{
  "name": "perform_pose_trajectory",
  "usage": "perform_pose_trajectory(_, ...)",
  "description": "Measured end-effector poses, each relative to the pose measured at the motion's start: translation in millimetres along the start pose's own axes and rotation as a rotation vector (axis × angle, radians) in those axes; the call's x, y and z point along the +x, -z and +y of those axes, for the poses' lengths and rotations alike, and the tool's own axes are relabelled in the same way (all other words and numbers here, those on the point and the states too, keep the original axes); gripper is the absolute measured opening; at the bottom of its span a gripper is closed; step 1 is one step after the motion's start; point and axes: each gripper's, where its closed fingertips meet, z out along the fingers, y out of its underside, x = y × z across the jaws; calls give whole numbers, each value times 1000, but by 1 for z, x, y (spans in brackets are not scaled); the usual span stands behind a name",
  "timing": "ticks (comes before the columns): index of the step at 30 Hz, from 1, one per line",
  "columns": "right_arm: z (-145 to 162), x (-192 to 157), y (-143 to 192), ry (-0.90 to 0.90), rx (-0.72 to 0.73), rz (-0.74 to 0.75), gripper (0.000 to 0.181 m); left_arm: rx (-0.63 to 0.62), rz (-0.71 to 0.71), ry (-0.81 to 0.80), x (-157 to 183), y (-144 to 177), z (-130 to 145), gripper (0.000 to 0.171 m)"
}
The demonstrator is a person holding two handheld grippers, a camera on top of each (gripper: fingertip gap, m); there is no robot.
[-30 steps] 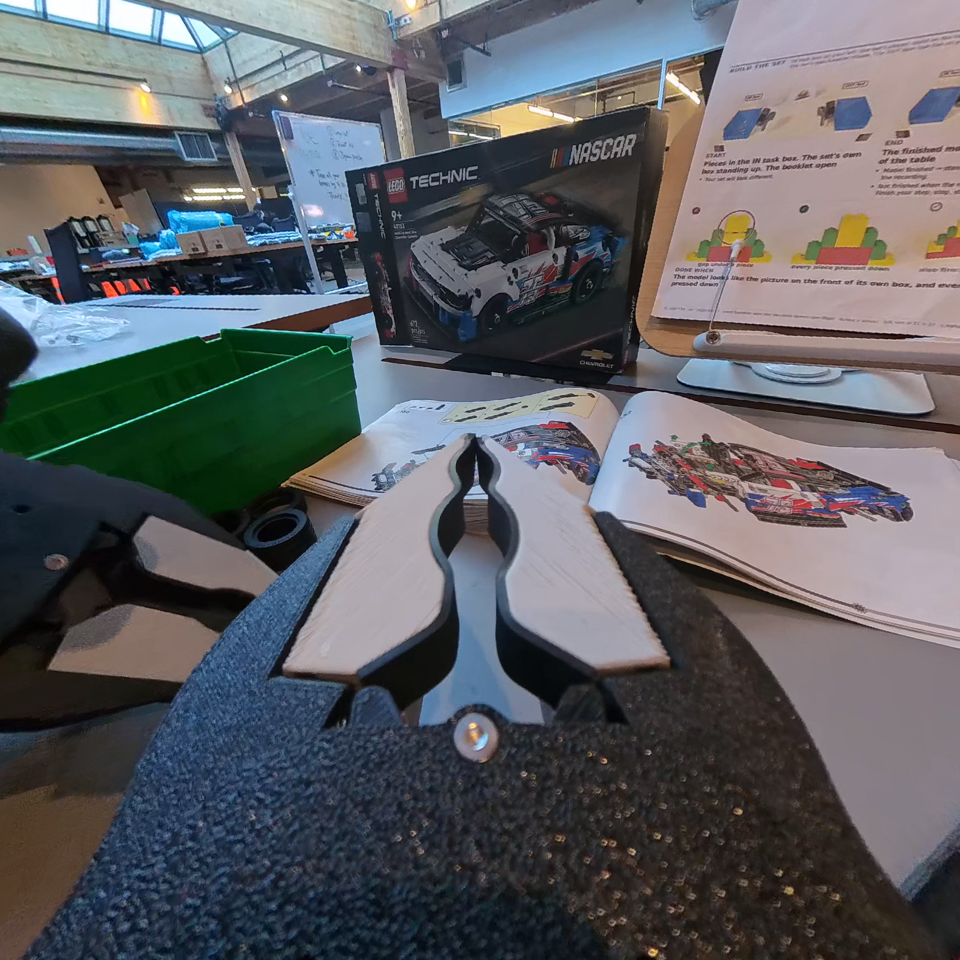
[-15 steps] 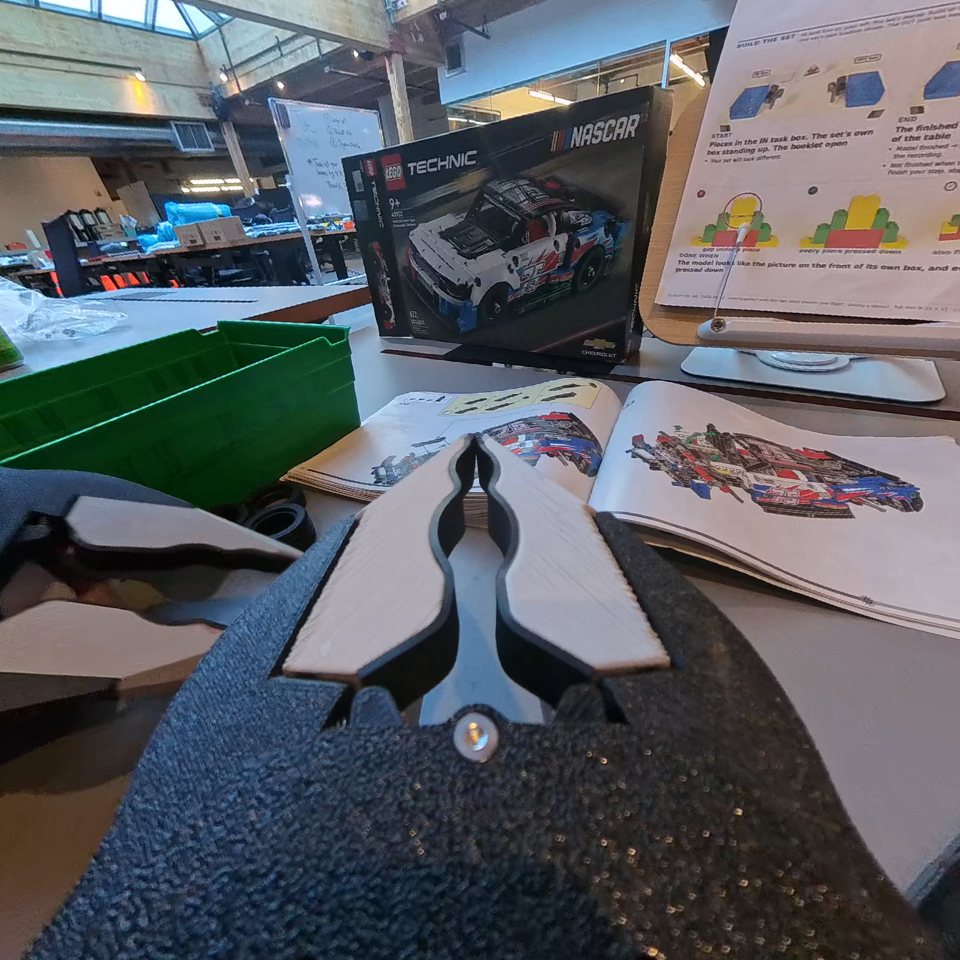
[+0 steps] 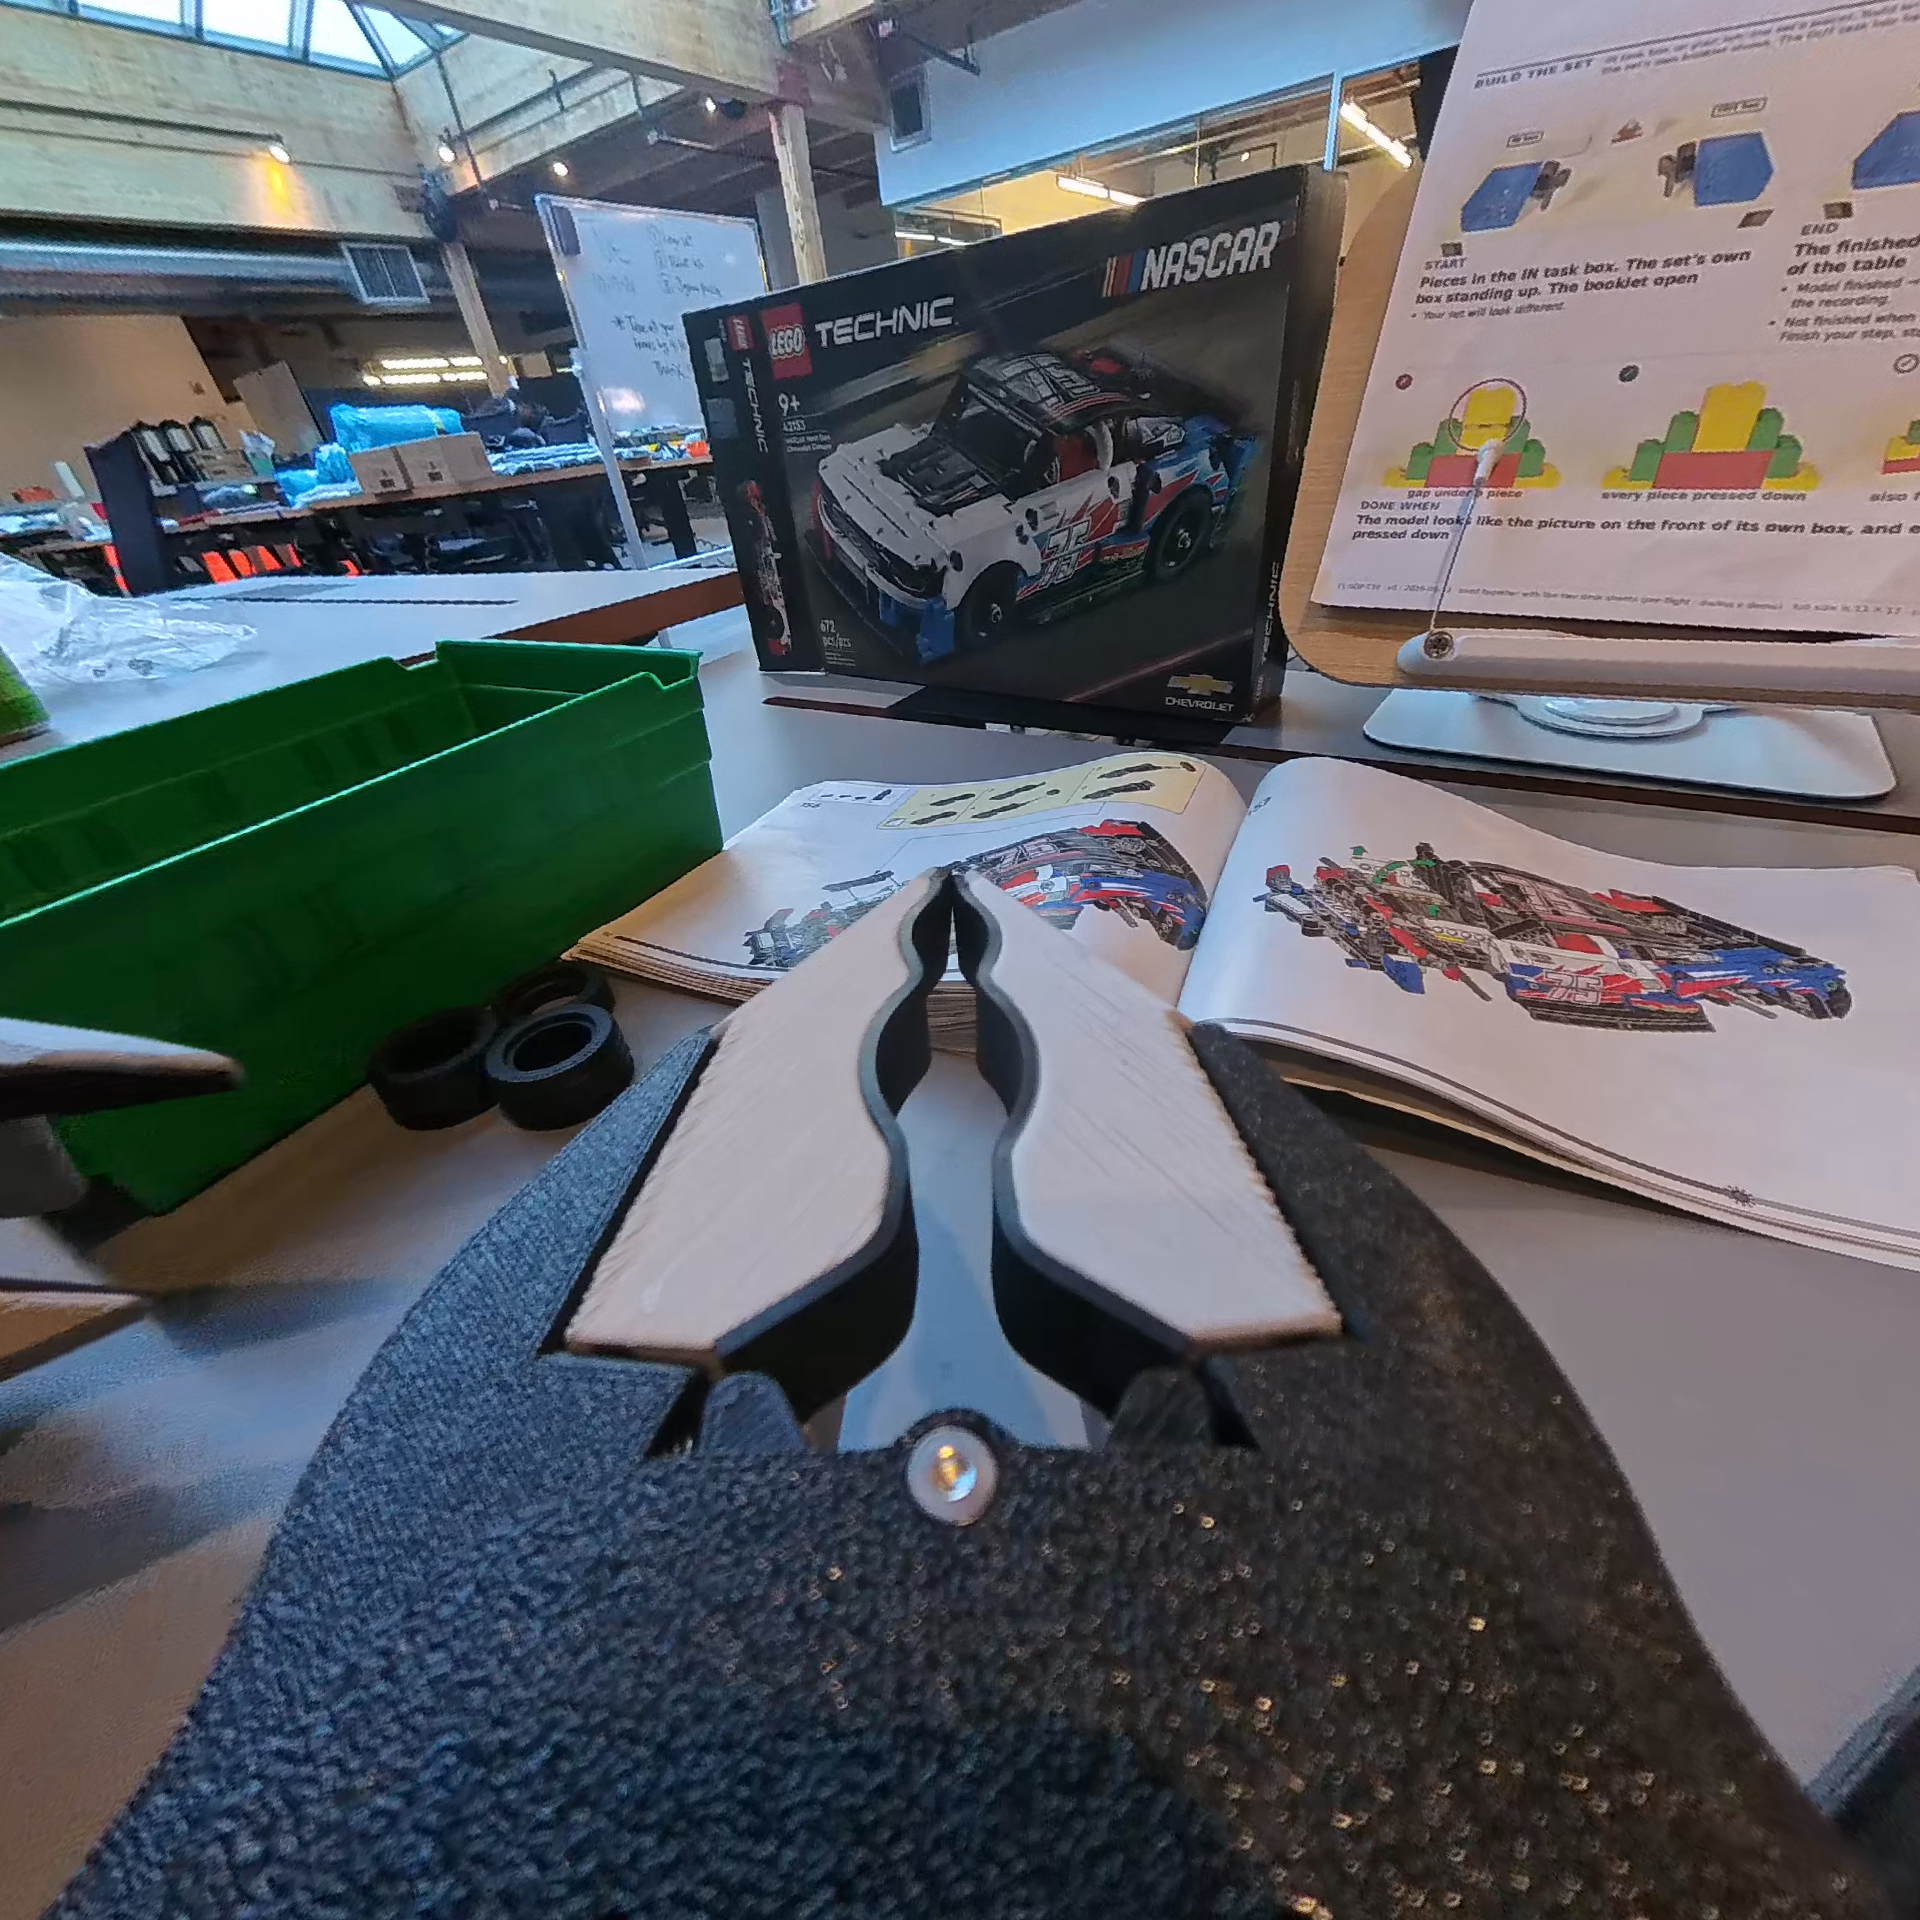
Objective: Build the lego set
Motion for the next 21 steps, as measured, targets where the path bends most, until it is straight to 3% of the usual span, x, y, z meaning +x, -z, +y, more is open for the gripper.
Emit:
perform_pose_trajectory(7,1,-5,-1,14,-8,-15,0,16,18,-46,-3,29,8,34)
perform_pose_trajectory(21,14,-15,-8,60,-78,-44,3,7,143,-22,10,29,10,39)
